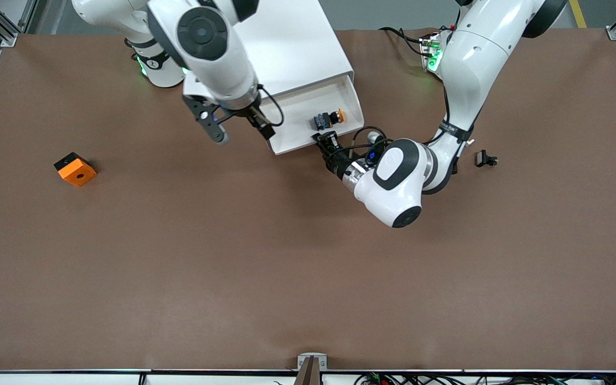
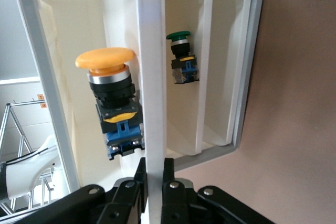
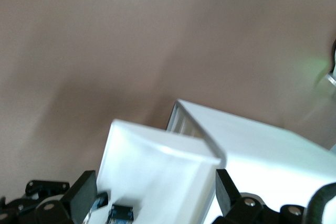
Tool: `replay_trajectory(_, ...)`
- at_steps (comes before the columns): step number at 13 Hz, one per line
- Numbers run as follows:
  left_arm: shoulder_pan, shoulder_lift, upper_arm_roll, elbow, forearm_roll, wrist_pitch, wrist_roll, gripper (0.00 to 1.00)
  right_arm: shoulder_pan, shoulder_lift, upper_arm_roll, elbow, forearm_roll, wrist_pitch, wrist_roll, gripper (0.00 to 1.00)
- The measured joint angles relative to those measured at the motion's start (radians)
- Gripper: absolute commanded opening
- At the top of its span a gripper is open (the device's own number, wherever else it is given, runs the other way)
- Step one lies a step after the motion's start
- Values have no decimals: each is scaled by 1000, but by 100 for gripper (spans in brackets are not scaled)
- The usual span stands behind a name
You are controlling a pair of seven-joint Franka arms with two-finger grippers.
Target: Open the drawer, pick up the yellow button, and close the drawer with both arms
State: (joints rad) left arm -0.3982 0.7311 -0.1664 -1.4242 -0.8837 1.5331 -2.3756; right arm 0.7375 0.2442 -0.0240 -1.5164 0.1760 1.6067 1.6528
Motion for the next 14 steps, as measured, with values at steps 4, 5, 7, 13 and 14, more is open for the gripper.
replay_trajectory(4, 3, 12, 8, 16, 7, 26, 29, 100, 55, 46, 0, 21, 0, 29, 116, 100)
replay_trajectory(5, 3, 13, 11, 21, 21, 32, 33, 100, 61, 51, -1, 24, 0, 31, 136, 100)
replay_trajectory(7, 3, 15, 16, 45, 66, 37, 36, 100, 76, 58, -1, 27, 0, 49, 181, 100)
replay_trajectory(13, 4, 15, 31, 137, 272, 38, 167, 100, 141, 105, -1, 33, 0, 147, 314, 100)
replay_trajectory(14, 4, 15, 41, 142, 311, 38, 190, 100, 149, 114, -2, 37, 0, 162, 331, 100)
